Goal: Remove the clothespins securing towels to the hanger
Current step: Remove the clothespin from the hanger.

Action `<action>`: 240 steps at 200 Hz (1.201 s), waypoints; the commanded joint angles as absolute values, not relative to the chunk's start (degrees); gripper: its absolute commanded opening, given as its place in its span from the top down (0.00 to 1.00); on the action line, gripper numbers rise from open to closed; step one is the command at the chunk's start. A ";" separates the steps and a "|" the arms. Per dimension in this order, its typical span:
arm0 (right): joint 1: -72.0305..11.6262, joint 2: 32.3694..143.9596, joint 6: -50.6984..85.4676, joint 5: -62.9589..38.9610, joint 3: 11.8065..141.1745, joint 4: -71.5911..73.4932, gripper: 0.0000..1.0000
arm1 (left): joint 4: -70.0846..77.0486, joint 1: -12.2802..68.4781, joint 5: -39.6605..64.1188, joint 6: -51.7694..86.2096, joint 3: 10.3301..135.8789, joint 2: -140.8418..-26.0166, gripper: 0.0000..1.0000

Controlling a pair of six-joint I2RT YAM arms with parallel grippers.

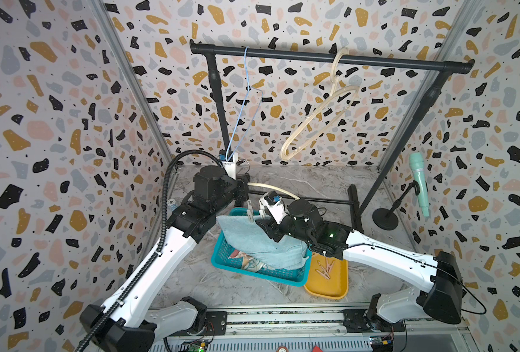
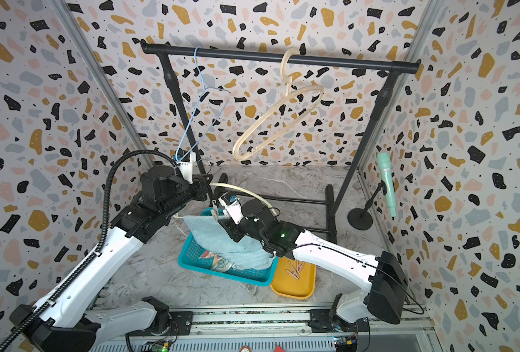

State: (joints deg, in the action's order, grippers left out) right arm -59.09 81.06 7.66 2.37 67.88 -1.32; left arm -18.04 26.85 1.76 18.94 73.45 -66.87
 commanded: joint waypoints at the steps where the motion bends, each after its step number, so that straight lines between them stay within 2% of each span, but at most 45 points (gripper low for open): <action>1: -58.72 80.66 8.28 3.69 70.61 -1.23 0.48 | -14.83 27.33 3.03 20.03 76.20 -66.27 1.00; 78: -58.80 82.53 8.04 6.40 72.54 -2.99 0.46 | -14.87 27.95 3.69 21.05 76.40 -67.14 1.00; 142: -58.80 83.37 7.30 4.71 73.92 -4.31 0.47 | -15.49 28.13 3.73 21.09 77.10 -67.41 1.00; 184: -58.69 82.31 6.68 -0.81 73.71 -4.69 0.53 | -15.71 28.14 3.86 20.99 77.50 -67.73 1.00; 240: -56.14 79.67 7.40 -9.40 71.37 -4.07 0.54 | -16.08 28.16 4.04 20.65 78.00 -68.00 1.00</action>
State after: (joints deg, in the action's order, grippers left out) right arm -57.52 83.61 6.98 -4.56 71.64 -4.27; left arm -19.31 27.92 2.74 20.23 75.07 -68.29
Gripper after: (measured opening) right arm 0.465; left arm 0.059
